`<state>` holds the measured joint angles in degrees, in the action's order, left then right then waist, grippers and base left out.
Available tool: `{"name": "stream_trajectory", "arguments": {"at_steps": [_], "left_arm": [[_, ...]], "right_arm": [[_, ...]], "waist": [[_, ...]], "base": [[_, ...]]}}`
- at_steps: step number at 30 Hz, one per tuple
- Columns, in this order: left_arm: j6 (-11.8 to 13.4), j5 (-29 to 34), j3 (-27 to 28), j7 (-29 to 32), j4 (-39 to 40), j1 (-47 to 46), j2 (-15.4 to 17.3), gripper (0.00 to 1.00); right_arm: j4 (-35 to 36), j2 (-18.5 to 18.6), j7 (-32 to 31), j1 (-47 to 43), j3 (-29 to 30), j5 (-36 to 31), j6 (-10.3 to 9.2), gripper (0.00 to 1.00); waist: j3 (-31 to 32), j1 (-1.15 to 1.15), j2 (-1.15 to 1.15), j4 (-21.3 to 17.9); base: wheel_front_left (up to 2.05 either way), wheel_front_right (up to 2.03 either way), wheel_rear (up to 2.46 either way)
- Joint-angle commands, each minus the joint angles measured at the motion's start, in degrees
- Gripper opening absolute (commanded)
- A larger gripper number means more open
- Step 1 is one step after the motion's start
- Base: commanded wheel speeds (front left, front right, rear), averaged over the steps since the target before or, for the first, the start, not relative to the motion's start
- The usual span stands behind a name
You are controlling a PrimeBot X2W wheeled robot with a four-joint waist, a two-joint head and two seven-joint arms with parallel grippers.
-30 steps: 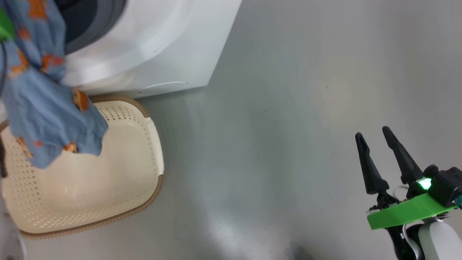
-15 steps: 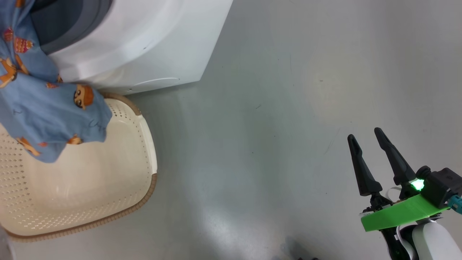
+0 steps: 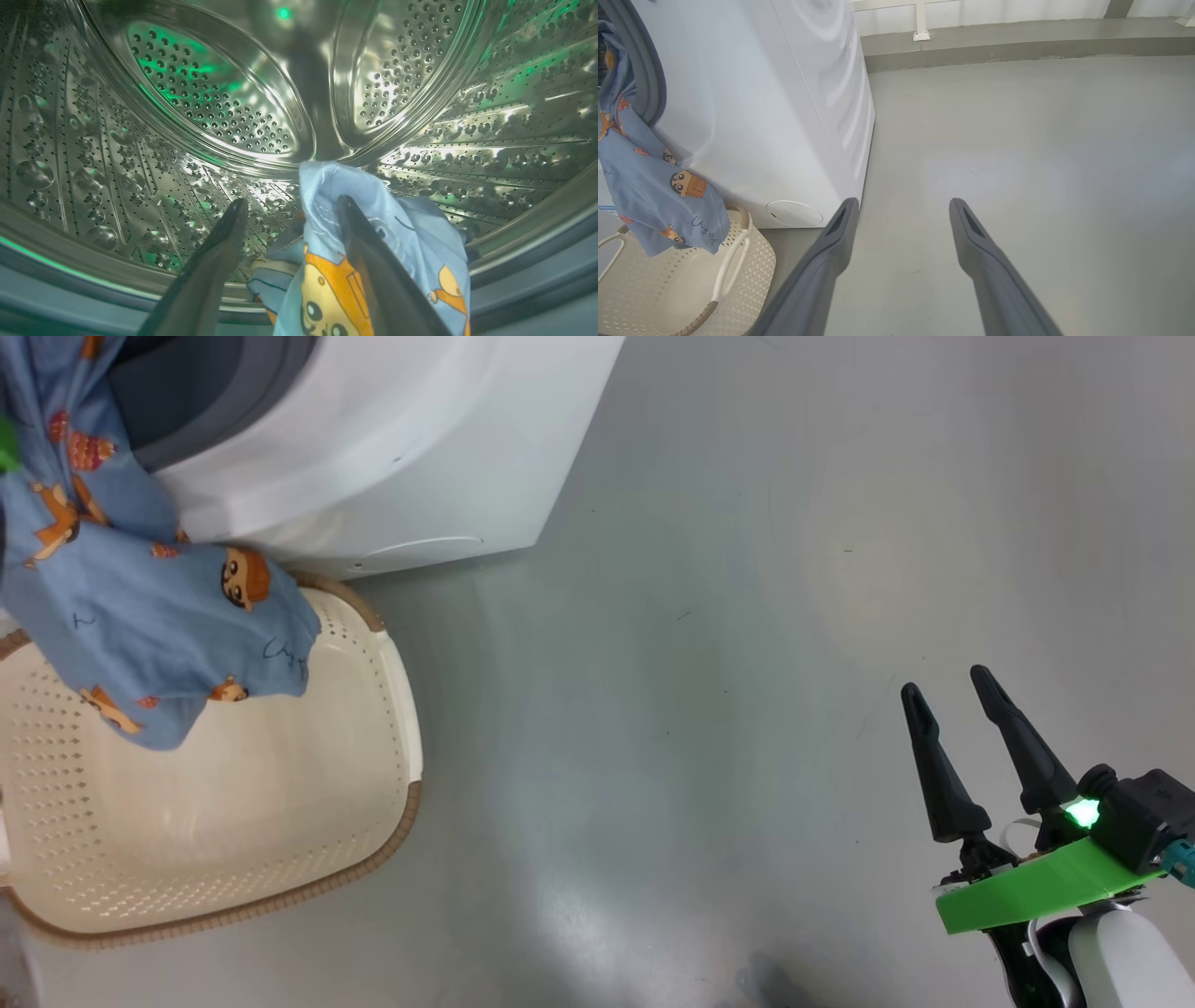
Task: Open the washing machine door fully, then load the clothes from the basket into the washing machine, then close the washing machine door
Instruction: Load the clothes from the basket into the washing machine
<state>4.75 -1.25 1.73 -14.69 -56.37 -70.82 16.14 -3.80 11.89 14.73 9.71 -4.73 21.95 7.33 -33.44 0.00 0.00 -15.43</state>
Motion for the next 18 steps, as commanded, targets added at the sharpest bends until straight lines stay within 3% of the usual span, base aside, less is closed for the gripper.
{"name": "stream_trajectory", "arguments": {"at_steps": [1,18], "left_arm": [[-0.25,-0.51,0.37,-0.3,0.9,-1.06,2.01,1.0],[-2.59,-3.56,1.21,-0.3,6.86,4.56,-1.55,1.0]], "right_arm": [[1.2,1.17,0.27,0.02,-0.76,0.51,0.16,1.0],[1.35,1.67,0.27,-0.16,-0.24,0.22,0.16,1.0]], "waist": [[0.02,0.0,0.0,0.24],[1.27,0.0,0.0,2.72]], "base": [[0.0,0.0,0.0],[0.0,0.0,0.0]]}}
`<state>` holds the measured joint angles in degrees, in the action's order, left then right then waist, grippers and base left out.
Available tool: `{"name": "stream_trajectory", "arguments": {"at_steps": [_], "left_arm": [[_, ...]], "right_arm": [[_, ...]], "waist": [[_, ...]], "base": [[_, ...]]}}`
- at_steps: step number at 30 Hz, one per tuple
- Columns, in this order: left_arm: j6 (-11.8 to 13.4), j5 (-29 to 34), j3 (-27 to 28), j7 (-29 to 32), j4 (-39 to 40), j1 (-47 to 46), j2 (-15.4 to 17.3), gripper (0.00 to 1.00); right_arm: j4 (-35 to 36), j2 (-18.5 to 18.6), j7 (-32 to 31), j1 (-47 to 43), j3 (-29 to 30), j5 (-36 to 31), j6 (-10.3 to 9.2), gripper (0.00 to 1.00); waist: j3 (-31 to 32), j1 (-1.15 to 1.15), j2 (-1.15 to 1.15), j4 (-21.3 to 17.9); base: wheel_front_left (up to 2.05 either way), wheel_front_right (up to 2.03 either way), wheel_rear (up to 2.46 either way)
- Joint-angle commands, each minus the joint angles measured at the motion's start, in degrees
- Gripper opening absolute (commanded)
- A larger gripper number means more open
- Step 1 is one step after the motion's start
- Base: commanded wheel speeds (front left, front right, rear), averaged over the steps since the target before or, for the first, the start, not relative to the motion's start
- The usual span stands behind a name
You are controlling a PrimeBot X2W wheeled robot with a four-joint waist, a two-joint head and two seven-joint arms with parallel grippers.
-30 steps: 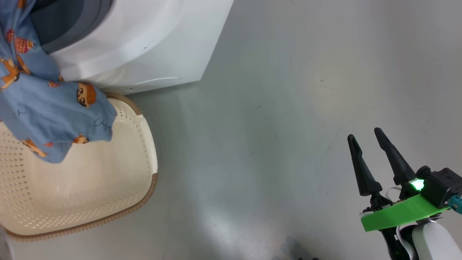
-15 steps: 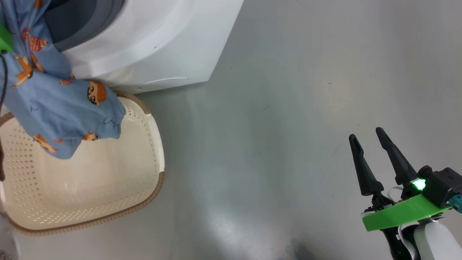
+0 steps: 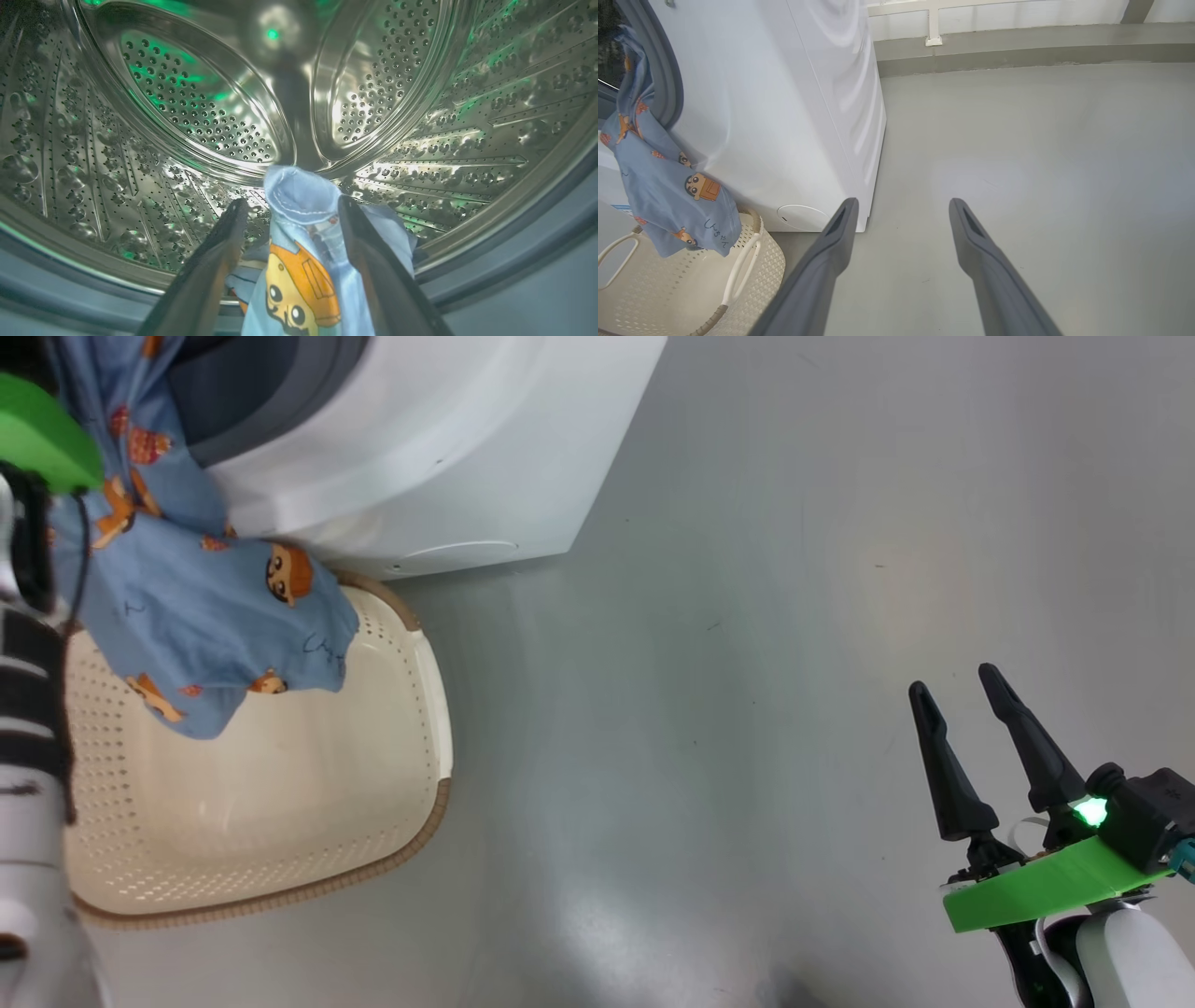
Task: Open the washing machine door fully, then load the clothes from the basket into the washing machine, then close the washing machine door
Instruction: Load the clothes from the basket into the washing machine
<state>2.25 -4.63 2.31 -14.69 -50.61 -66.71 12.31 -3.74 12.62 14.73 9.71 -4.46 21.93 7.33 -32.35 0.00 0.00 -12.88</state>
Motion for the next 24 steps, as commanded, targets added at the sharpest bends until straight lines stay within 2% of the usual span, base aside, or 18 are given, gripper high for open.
{"name": "stream_trajectory", "arguments": {"at_steps": [1,13,18,24], "left_arm": [[-0.12,-0.27,0.74,-0.3,1.82,1.16,2.07,1.0],[-1.56,-0.99,3.06,-0.3,14.51,14.23,-1.81,1.0],[-0.75,0.36,3.53,-0.3,20.91,22.3,-3.41,1.0],[-0.96,0.95,4.28,-0.3,27.39,31.34,-5.23,1.0]], "right_arm": [[1.32,1.0,0.27,-0.2,-0.49,0.22,0.16,1.0],[1.47,2.06,0.27,-1.05,0.21,-0.08,0.16,1.0],[1.55,2.5,0.27,-1.78,0.74,-0.23,0.16,1.0],[1.54,2.78,0.27,-2.73,1.17,-0.41,0.16,1.0]], "waist": [[0.29,0.0,0.0,0.32],[2.66,0.0,0.0,2.41],[3.88,0.0,0.0,3.13],[5.33,0.0,0.0,4.0]], "base": [[0.0,0.0,0.0],[0.0,0.0,0.0],[0.0,0.0,0.0],[0.0,0.0,0.0]]}}
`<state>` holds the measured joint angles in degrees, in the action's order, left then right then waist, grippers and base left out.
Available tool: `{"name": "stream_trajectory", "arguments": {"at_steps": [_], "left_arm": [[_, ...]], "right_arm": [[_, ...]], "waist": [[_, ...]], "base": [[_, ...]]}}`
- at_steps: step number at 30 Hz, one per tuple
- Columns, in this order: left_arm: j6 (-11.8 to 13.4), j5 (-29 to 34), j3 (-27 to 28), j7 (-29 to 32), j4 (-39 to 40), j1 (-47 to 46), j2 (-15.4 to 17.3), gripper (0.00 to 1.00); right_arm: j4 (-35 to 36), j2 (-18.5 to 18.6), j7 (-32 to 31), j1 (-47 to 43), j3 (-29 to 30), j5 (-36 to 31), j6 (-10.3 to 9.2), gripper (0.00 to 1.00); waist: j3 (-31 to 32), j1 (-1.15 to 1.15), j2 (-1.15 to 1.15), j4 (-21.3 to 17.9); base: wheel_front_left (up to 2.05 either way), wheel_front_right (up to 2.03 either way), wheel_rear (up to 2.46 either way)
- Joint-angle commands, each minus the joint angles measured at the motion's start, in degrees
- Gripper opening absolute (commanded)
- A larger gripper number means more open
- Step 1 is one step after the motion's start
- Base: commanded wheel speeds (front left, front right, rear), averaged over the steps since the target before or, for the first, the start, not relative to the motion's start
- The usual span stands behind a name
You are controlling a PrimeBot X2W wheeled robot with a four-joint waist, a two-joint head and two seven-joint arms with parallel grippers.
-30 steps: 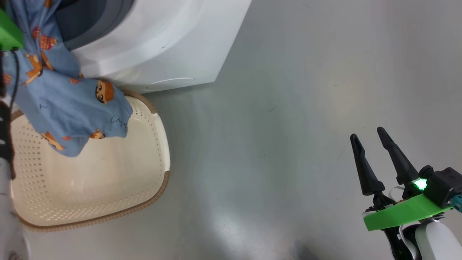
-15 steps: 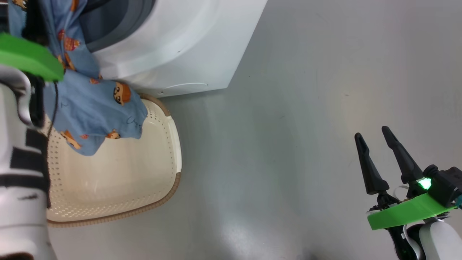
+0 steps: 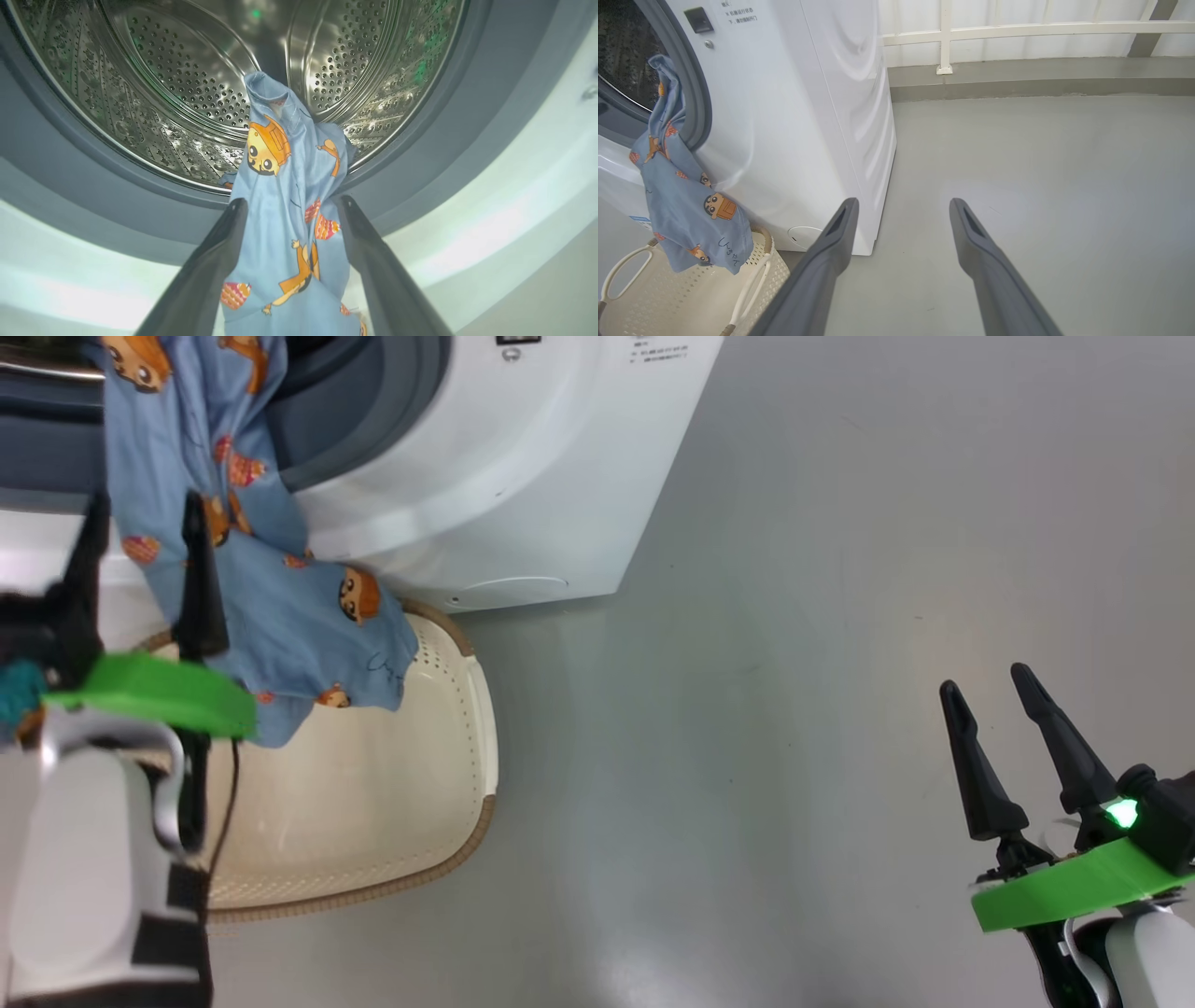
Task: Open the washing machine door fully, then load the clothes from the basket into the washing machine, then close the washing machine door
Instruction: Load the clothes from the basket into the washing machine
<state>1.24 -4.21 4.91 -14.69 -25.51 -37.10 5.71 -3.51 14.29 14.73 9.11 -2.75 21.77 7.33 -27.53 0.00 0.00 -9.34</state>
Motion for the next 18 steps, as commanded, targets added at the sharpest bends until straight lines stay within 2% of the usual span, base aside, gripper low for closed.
{"name": "stream_trajectory", "arguments": {"at_steps": [1,9,18], "left_arm": [[0.03,0.53,1.81,-0.3,3.23,3.18,1.02,1.0],[-0.18,-0.07,2.78,-0.3,11.0,14.96,-1.39,1.0],[2.59,-1.17,3.05,-0.3,20.11,27.08,-2.66,1.0]], "right_arm": [[1.31,1.17,0.27,-2.37,-0.36,-0.26,0.16,1.0],[1.4,1.59,0.27,-3.81,0.32,-0.31,0.16,1.0],[1.3,2.04,0.27,-3.71,0.35,-0.17,0.16,1.0]], "waist": [[0.78,0.0,0.0,0.7],[2.1,0.0,0.0,1.65],[2.49,0.0,0.0,1.45]], "base": [[0.0,0.0,0.0],[0.0,0.0,0.0],[0.0,0.0,0.0]]}}
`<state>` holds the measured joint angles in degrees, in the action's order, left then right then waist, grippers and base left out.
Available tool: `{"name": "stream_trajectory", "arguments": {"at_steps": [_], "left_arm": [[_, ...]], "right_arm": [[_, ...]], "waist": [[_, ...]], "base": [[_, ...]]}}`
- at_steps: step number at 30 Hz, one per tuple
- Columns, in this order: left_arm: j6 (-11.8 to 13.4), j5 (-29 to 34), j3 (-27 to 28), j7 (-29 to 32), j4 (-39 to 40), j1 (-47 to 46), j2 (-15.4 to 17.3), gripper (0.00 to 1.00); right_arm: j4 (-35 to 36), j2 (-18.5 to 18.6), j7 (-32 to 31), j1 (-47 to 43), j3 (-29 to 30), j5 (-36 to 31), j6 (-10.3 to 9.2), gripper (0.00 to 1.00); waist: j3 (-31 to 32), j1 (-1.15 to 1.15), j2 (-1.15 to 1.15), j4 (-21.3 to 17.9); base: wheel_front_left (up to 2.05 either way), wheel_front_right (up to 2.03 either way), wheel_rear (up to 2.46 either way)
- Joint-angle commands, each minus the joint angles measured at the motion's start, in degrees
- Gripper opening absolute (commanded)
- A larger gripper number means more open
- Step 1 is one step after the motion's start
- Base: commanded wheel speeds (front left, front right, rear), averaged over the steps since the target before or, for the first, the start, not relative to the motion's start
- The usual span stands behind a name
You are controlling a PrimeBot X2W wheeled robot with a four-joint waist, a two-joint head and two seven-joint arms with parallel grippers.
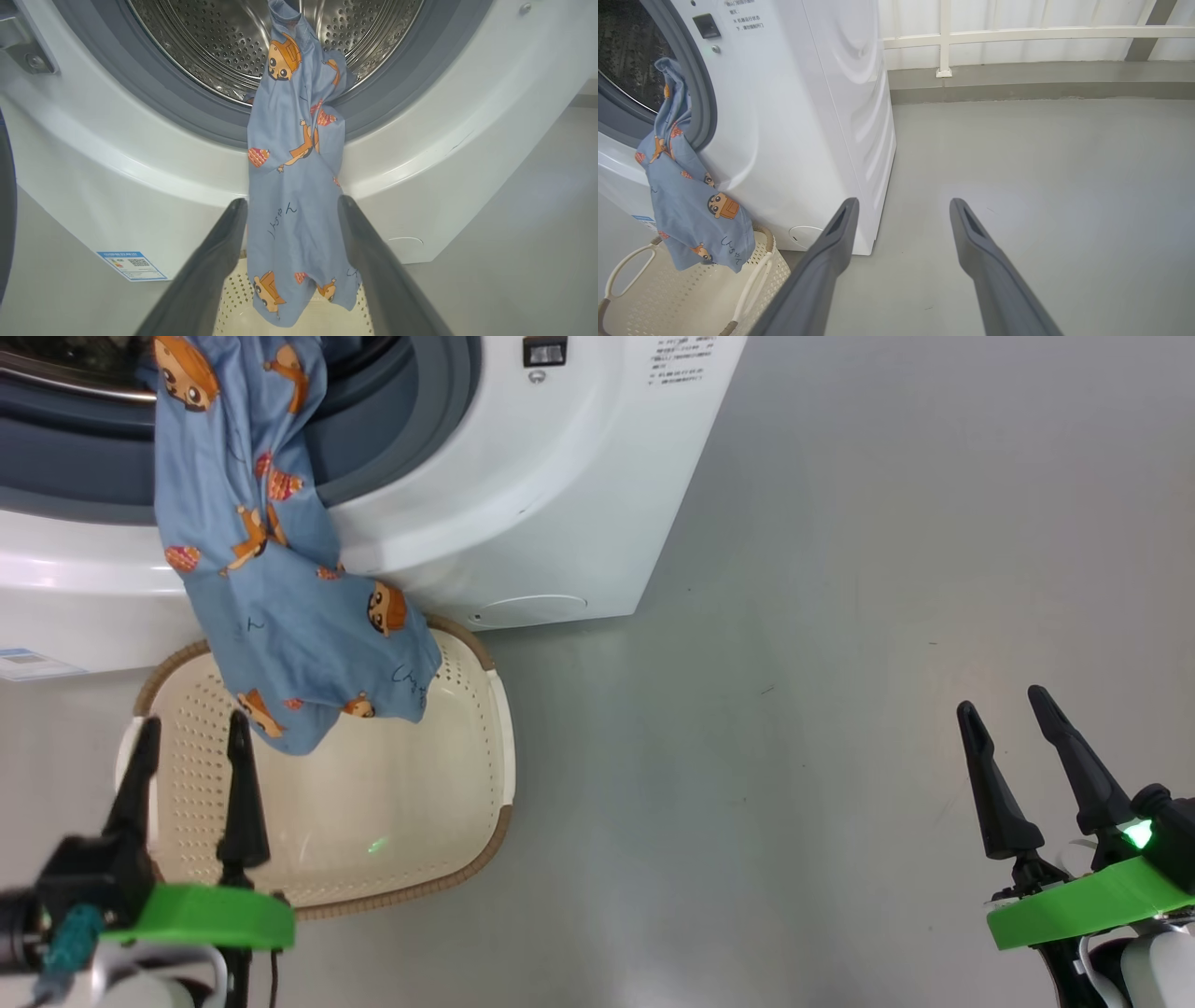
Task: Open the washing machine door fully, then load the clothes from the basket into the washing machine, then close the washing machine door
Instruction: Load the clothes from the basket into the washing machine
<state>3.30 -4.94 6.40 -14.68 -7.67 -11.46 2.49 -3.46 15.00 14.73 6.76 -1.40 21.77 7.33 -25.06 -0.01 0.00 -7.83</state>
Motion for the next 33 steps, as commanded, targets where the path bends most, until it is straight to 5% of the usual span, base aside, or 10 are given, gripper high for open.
{"name": "stream_trajectory", "arguments": {"at_steps": [1,14,33], "left_arm": [[0.87,-0.6,1.22,-0.32,3.14,2.4,0.51,1.0],[2.52,-3.52,-1.53,-0.32,3.51,4.32,0.4,1.0],[-0.99,-4.27,-0.47,-0.32,-18.0,-11.11,0.39,1.0]], "right_arm": [[1.23,1.33,0.27,-1.34,-1.02,-0.18,0.16,1.0],[1.18,1.43,0.27,-1.02,-1.02,-0.13,0.16,1.0],[1.9,1.0,0.27,2.67,-2.06,-0.01,0.16,1.0]], "waist": [[0.06,0.01,0.0,-0.08],[-0.11,0.01,0.0,-0.49],[-5.12,0.01,0.0,-0.31]], "base": [[0.0,0.0,0.0],[0.0,0.0,0.0],[0.0,0.0,0.0]]}}
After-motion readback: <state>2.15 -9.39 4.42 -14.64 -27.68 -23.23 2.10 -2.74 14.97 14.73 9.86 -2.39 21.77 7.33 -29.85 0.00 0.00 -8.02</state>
